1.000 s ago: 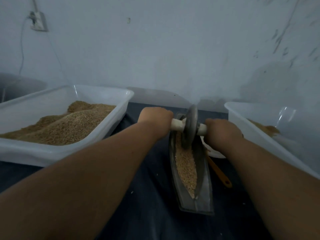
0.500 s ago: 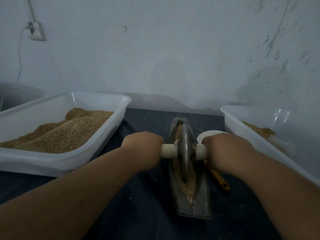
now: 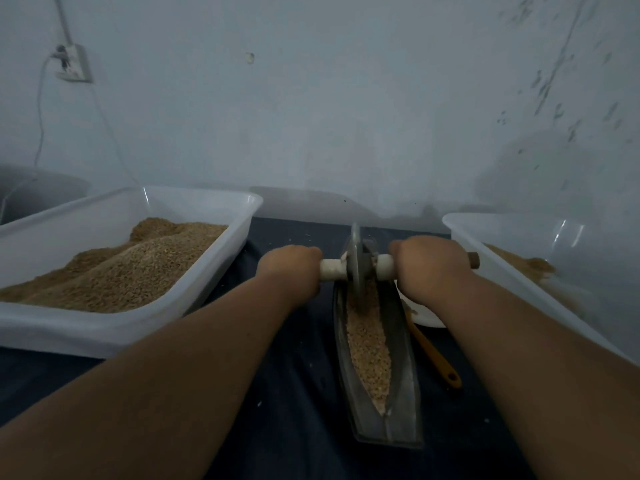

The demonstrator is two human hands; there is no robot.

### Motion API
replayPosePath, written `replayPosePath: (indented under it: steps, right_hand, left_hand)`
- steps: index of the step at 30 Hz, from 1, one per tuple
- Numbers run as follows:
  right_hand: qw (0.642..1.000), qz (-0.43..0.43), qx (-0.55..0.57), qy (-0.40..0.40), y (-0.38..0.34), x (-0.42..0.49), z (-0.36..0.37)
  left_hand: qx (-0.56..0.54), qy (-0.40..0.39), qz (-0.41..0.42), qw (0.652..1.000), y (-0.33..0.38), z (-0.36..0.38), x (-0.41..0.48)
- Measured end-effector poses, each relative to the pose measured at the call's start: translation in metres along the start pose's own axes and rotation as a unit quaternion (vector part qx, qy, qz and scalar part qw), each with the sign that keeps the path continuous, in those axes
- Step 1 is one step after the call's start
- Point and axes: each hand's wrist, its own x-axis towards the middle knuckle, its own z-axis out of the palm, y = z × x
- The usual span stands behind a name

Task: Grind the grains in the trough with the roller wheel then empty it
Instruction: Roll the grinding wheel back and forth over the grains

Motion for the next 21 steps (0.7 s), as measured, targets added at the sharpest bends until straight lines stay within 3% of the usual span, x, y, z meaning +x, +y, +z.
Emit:
replayPosePath:
  steps: [6,9,16,21]
  right_hand:
    - [0.994,0.008,0.07,-0.084,-0.001,-0.04,-0.01]
    - [0.984,0.051,0.111,-0.129,-0.005,-0.058,-0.018]
    - [0.999,0.005,0.037,-0.032,-0.009,-0.094,-0.023]
    - [0.986,0.056,0.077,-0.136,-0.006,-0.064,-0.022]
  left_hand:
    - [0.047,0.005,0.03,0.998,0.01,-0.015,-0.039]
    - [0.042,-0.001,0.034,0.999,0.012,-0.02,-0.065]
    - [0.024,-0.026,0.053,0.998,0.008,-0.027,-0.093]
    - [0.032,-0.029,0.052,0.998,0.011,-0.025,-0.068]
